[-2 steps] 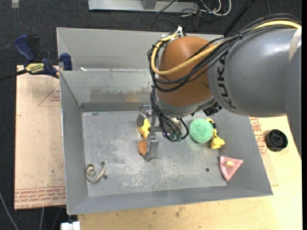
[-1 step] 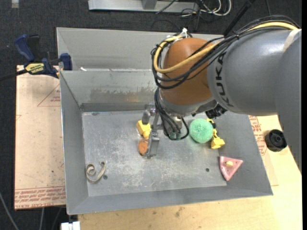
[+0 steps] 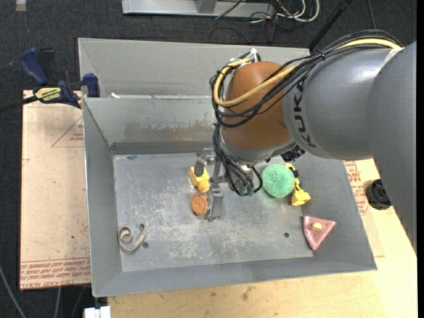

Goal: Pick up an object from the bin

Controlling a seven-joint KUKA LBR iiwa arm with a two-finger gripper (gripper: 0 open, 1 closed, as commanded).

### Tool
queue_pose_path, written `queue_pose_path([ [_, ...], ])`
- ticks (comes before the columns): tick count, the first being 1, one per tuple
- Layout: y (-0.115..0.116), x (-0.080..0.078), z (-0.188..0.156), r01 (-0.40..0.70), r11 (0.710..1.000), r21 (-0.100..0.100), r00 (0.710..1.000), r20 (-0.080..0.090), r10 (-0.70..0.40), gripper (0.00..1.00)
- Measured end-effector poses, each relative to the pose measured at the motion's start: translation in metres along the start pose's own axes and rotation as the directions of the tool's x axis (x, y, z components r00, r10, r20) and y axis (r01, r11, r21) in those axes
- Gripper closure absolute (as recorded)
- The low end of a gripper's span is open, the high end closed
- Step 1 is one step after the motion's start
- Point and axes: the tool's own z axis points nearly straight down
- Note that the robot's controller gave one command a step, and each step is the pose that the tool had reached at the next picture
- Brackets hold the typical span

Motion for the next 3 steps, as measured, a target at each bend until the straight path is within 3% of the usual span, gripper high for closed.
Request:
queue_pose_path([
  [1,-0.003,-0.009,0.014,0.184,0.983,0.001,0.983,-0.001,-0.184,0.00],
  [2,-0.013,-0.018,0.048,-0.023,1.000,-0.001,1.000,0.003,0.023,0.00],
  [3,-0.019,-0.038,0.074,0.417,0.909,-0.003,0.909,0.015,-0.417,1.00],
])
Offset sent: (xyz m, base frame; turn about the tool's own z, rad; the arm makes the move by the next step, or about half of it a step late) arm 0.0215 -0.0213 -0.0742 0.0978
